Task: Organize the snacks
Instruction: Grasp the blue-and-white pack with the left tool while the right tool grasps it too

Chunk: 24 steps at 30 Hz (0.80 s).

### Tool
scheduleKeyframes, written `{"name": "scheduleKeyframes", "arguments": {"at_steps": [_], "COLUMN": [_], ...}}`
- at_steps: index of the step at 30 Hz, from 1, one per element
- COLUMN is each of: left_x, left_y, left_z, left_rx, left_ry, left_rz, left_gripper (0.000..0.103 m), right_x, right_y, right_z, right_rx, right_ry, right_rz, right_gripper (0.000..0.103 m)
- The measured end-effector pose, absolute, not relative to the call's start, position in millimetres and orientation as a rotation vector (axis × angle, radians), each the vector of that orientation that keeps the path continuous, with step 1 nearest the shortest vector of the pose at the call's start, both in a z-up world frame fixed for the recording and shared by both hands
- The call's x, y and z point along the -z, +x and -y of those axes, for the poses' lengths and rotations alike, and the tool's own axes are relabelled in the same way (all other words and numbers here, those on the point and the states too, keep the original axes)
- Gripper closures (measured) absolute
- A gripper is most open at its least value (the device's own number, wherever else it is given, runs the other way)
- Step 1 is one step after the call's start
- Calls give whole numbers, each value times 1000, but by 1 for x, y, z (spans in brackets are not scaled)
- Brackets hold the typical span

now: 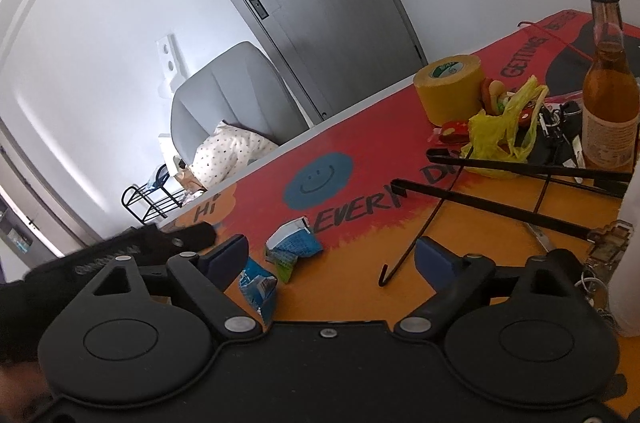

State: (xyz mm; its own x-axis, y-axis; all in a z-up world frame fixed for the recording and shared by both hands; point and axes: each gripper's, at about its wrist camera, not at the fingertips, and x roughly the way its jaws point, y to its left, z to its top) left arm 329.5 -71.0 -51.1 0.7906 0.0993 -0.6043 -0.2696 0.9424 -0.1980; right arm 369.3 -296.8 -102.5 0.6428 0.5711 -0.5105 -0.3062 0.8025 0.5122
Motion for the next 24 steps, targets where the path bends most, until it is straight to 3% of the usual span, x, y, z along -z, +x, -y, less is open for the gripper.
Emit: {"name": "scheduleKeyframes", "arguments": {"at_steps": [5, 12, 15, 17, 18, 24], "left_x": [72, 98, 109, 111, 110, 106], "left_y": [343, 358, 364, 365, 366, 366], "left_z": [71, 68, 66, 65, 63, 50], "left_rx": [-183, -187, -173, -185, -193, -229], "left_ry": [-323, -368, -402, -391, -394, -399], "left_rz": [-701, -767, -804, -789, -787, -771], "left_gripper": [32, 38, 52, 73, 77, 78], "right_x": [110, 117, 119, 120, 121, 124], "right_y": [376, 386, 391, 394, 396, 405], "right_z": [297, 291, 285, 281, 279, 265], "right_rx": [-520, -528, -537, -544, -549, -567], "right_ry": [411, 414, 409, 407, 405, 396], "right_rz": [-737, -760, -767, -770, -773, -783], "right_gripper": [18, 23, 24, 26, 28, 29]}}
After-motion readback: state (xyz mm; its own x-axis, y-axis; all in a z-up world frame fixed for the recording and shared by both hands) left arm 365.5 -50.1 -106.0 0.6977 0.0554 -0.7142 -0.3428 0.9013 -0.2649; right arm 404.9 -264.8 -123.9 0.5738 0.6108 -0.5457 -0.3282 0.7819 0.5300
